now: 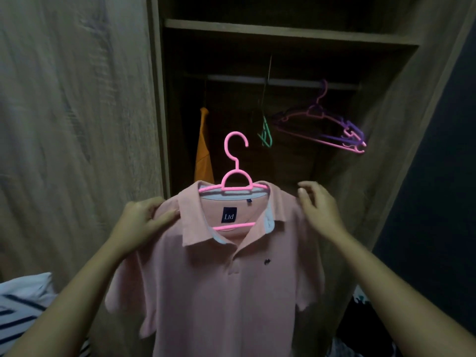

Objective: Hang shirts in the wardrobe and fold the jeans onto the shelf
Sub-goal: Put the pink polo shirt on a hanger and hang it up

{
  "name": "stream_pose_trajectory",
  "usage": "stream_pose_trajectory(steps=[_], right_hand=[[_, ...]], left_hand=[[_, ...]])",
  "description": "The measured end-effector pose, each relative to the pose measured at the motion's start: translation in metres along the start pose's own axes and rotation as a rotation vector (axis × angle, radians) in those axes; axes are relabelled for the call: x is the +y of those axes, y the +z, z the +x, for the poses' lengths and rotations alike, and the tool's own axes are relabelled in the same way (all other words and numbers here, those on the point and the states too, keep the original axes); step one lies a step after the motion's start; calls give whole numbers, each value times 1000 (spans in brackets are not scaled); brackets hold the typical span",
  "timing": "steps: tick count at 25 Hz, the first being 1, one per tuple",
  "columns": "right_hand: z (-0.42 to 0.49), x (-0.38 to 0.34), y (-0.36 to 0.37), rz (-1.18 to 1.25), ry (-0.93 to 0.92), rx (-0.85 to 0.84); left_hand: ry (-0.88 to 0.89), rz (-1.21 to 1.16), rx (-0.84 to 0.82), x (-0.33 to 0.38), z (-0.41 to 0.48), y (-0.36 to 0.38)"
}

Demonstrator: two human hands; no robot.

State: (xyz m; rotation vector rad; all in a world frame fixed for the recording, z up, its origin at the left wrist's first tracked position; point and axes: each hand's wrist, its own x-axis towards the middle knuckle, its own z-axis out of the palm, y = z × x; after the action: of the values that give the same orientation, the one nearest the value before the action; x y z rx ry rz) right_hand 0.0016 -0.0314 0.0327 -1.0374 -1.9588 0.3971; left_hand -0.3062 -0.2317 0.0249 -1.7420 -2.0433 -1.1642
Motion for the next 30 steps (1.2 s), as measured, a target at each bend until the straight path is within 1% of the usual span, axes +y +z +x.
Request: stream_pose_trajectory(steps=[1,4,5,7,8,10,11,12,13,15,17,19,21,22,25,27,30], right_hand=[[-3,-22,12,132,14,-36],[10,-73,54,450,201,-416],[19,-83,65,498,269,-462],[43,-98,78,548,417,-407],[55,-99,85,569,486,-364],[70,-102,92,678,540,-345],[78,-103,94,735,528,-363],[88,-103,96,761,487,-384],[99,-105,95,760,427,-394],[127,-113,93,763,290,-335],[158,-125,87,764,200,-297],[183,-133,83,736,135,-316],[207,-137,81,718,87,-358],[217,-139,80,720,70,-374],[247,-143,84,685,26,-396],[263,-145,88,642,28,-406],[284,-145,95,625,51,-431]], left_hand=[[-10,52,11,10,0,3],[30,335,59,52,11,26],[-10,429,41,67,17,34],[-109,545,-28,97,29,51],[-106,584,-62,110,35,57],[-103,557,-20,129,45,61],[-136,529,-3,132,48,65],[-164,484,58,129,52,75],[-162,372,83,128,56,79],[-101,138,155,126,69,81],[-78,-25,161,125,87,88],[-90,-72,114,125,102,97],[-95,-66,117,124,121,105],[-92,-52,129,122,131,107],[-105,3,248,116,161,111],[-117,2,292,113,178,114],[-154,3,279,106,203,120]])
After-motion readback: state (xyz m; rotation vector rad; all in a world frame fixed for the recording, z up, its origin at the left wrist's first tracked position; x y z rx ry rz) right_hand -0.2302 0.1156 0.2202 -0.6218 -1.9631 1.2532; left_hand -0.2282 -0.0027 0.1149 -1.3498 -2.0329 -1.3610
